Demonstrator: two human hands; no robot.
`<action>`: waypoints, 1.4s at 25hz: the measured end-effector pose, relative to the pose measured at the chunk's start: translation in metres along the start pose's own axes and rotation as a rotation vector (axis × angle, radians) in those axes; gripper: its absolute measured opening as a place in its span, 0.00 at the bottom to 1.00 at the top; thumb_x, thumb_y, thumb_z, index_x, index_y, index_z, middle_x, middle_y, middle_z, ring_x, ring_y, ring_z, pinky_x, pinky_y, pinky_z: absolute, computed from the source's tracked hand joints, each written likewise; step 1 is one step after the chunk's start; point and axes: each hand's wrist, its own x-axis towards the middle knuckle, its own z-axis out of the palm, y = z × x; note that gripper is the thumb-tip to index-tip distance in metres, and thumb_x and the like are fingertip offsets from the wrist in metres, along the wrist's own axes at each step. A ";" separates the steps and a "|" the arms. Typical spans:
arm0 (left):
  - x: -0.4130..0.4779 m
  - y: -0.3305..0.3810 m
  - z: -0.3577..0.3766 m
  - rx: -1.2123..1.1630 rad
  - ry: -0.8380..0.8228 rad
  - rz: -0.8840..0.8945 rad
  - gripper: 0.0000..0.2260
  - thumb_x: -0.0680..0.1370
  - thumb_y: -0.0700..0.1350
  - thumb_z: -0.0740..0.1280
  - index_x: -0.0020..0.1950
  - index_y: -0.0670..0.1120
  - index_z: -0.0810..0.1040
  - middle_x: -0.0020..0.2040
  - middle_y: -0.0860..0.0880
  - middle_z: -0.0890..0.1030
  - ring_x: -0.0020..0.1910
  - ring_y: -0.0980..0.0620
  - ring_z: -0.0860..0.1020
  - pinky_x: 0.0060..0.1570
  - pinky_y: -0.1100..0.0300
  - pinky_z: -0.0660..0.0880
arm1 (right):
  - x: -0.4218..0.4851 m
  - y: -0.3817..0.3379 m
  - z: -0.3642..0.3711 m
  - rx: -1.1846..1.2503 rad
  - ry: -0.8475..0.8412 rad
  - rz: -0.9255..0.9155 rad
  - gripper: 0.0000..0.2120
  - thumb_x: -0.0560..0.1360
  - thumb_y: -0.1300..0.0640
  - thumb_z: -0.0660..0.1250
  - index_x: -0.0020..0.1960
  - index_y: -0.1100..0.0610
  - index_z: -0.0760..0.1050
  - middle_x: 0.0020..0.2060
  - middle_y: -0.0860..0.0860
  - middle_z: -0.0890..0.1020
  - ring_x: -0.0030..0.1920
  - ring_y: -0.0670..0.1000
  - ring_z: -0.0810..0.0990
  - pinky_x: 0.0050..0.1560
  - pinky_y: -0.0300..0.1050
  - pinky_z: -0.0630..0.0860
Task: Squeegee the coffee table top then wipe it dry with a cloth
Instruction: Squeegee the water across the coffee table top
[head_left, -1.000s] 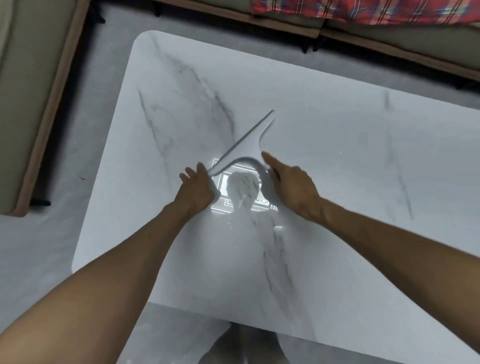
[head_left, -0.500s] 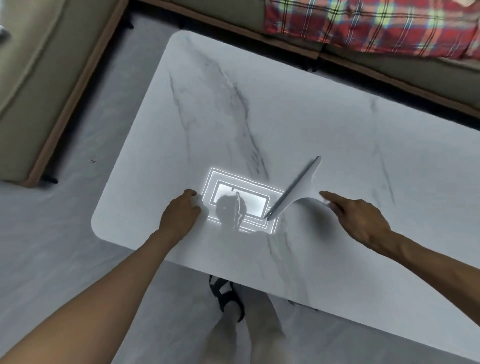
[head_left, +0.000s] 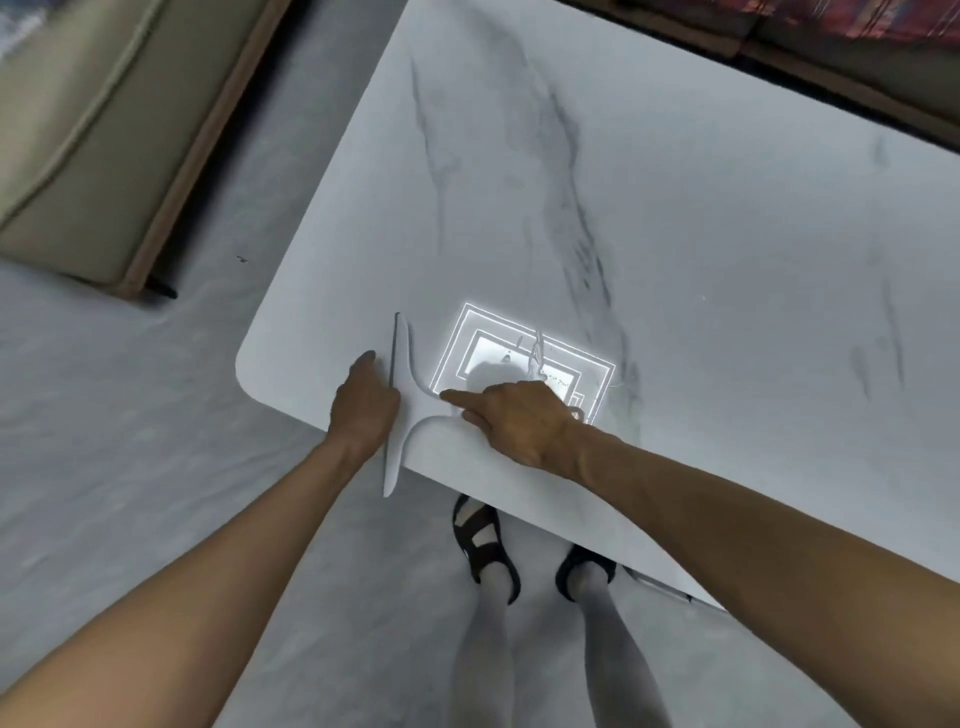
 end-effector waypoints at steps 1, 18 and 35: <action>-0.003 0.000 0.008 0.036 -0.024 0.040 0.27 0.77 0.39 0.59 0.76 0.47 0.59 0.72 0.44 0.68 0.68 0.42 0.69 0.62 0.53 0.67 | -0.007 0.012 0.001 -0.004 0.020 0.022 0.21 0.83 0.50 0.50 0.75 0.40 0.60 0.51 0.51 0.82 0.51 0.57 0.80 0.44 0.48 0.72; -0.020 0.009 0.022 -0.078 0.098 -0.003 0.20 0.76 0.40 0.61 0.68 0.47 0.68 0.63 0.45 0.76 0.52 0.46 0.76 0.48 0.55 0.73 | -0.092 0.094 -0.035 0.030 0.086 0.180 0.18 0.80 0.38 0.50 0.69 0.31 0.63 0.57 0.43 0.82 0.58 0.52 0.79 0.48 0.47 0.73; 0.019 0.012 0.012 0.107 -0.024 0.206 0.26 0.76 0.39 0.63 0.73 0.44 0.62 0.70 0.45 0.68 0.68 0.45 0.67 0.63 0.54 0.66 | 0.000 0.079 -0.040 0.186 0.220 0.369 0.17 0.81 0.41 0.52 0.67 0.33 0.70 0.52 0.46 0.84 0.51 0.54 0.80 0.51 0.48 0.74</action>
